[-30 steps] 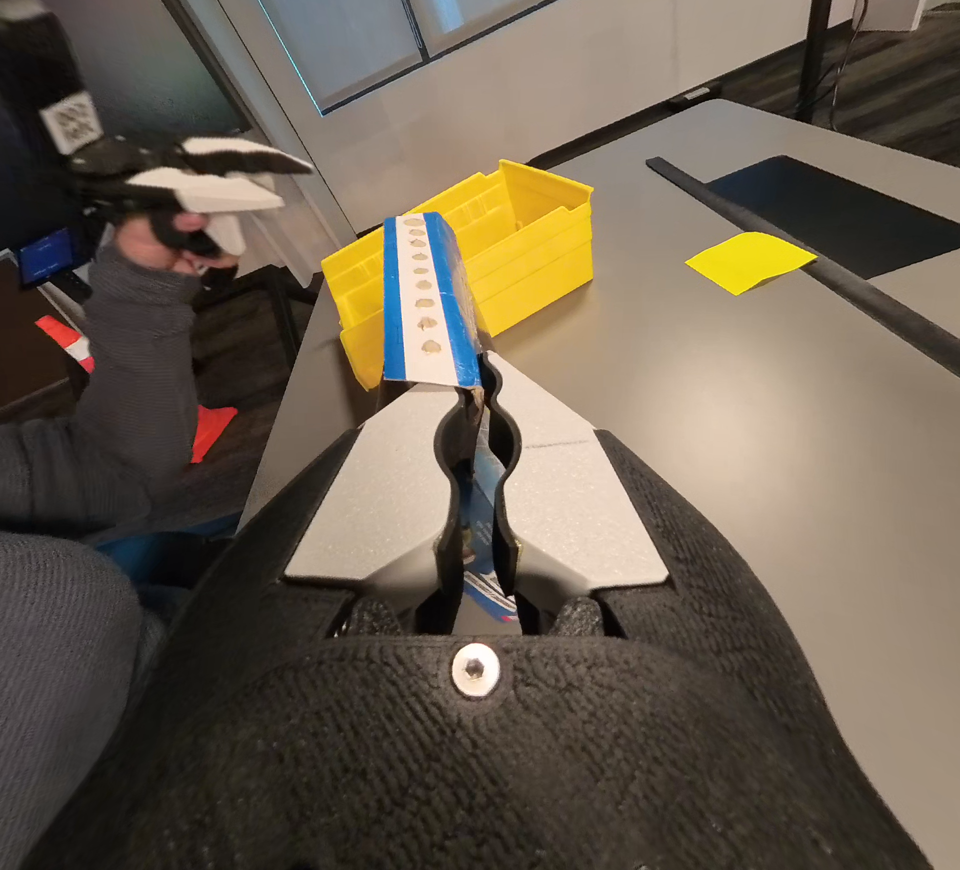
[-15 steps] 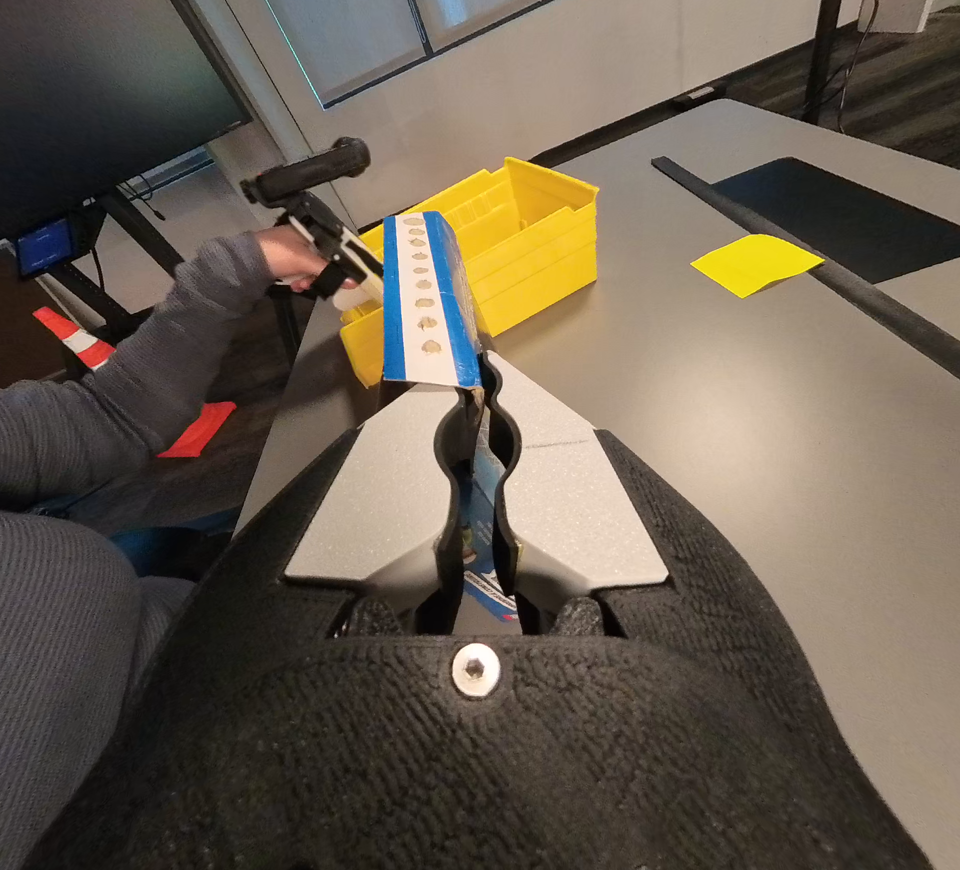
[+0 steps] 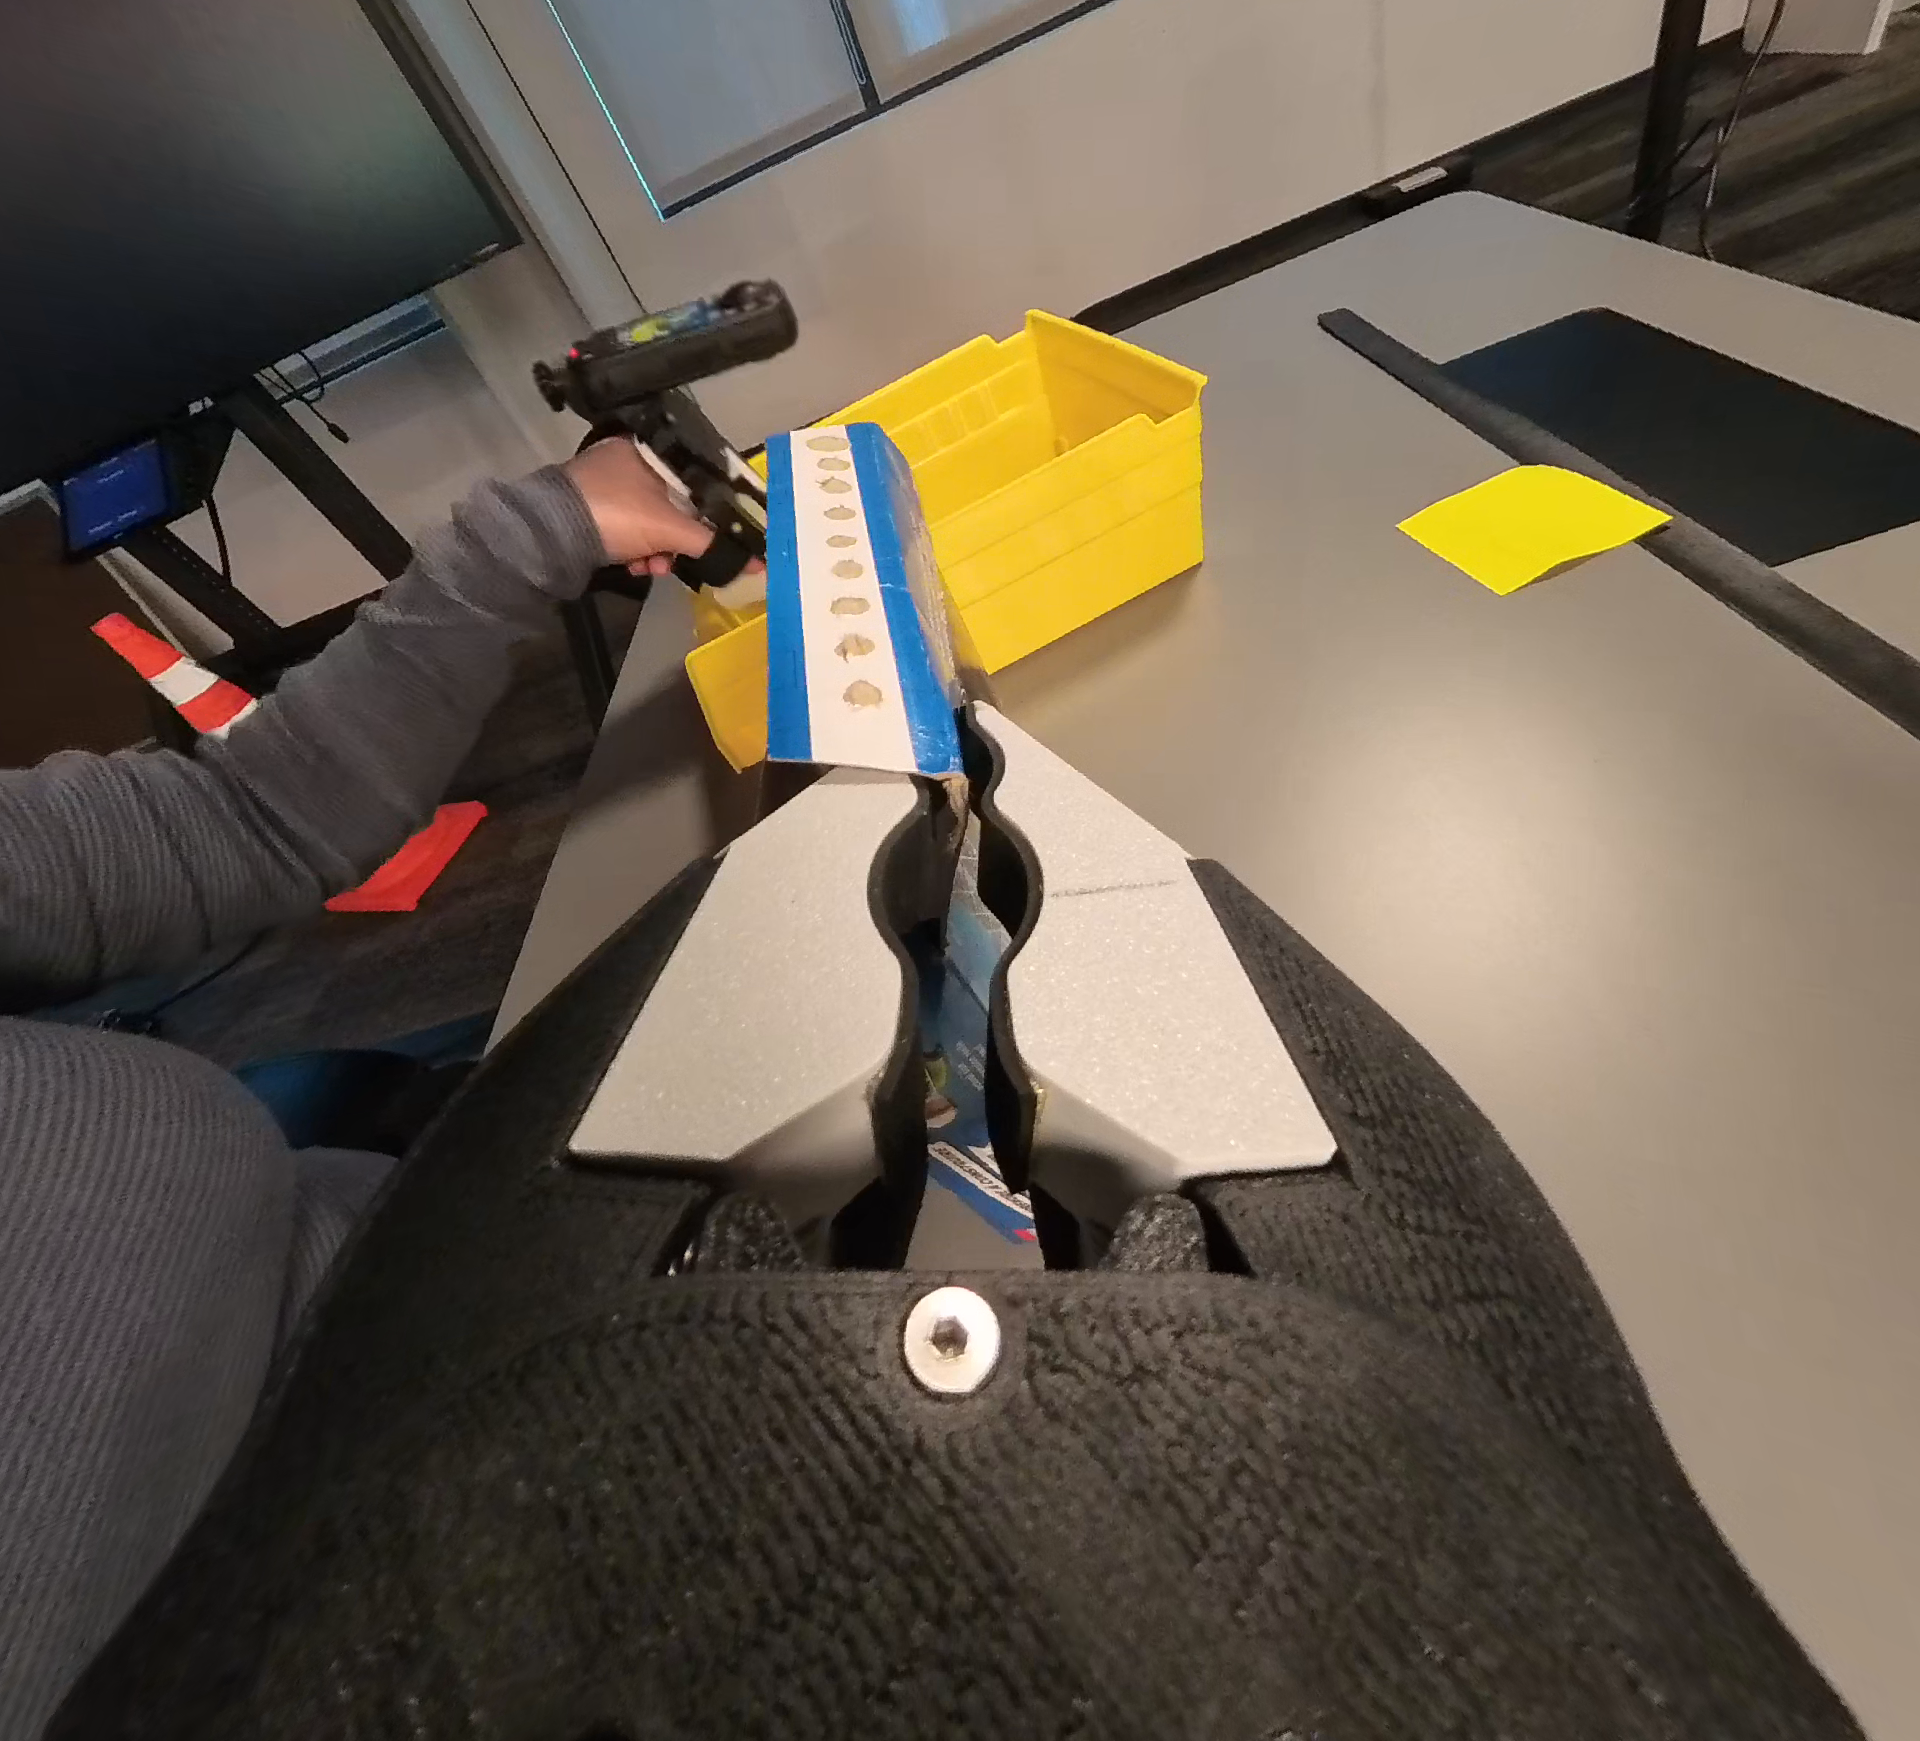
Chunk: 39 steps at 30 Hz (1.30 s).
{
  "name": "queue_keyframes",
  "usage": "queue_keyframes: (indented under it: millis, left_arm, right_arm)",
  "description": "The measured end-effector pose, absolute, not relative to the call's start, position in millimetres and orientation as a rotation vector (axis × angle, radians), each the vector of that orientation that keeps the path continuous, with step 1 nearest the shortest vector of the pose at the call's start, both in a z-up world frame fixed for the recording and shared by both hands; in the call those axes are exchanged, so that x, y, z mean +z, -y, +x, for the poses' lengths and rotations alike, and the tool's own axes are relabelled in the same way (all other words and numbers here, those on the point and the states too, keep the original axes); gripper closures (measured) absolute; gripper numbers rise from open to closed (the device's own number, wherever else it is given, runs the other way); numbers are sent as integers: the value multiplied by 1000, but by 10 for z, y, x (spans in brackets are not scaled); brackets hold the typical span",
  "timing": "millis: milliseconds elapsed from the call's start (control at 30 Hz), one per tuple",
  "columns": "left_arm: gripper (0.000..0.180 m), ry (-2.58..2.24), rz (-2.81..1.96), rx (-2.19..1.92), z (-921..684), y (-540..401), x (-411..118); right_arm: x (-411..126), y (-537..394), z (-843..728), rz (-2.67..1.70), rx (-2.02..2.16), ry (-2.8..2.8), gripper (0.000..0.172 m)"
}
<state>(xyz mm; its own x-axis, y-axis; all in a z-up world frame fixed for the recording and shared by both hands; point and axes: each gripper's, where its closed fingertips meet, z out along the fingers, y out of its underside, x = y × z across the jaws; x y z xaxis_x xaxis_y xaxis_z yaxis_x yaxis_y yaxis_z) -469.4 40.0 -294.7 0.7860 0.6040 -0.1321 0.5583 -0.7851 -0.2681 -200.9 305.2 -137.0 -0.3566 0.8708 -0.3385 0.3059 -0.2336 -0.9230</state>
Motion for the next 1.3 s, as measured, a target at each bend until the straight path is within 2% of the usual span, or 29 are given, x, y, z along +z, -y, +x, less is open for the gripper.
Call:
queue_keyframes:
  millis: [167, 433, 533, 800, 1200, 1300]
  left_arm:
    - [140, 760, -2531, 388, -4648, -597, -2448]
    - [141, 382, -1685, 186, -3788, -1277, -625]
    - [141, 231, -1451, 95, -3090, -1585, -276]
    - [141, 204, -1243, 40, -2290, -2333, -491]
    - [142, 182, -1025, 205, -2085, -2605, -558]
    - [147, 177, -1043, 247, -2064, -2687, -683]
  right_arm:
    - [-1373, -3066, -2007, -1417, 1630, 1558, 172]
    - [-1372, -3064, -2022, -1425, 1627, 1550, 172]
    - [-1374, -3087, -2045, -1456, 1605, 1524, 172]
    - [-1363, -3034, -2096, -1493, 1589, 1504, 172]
    - [-1366, -2993, -2135, -1494, 1610, 1499, 172]
    - [-1367, -3000, -2135, -1496, 1601, 1496, 172]
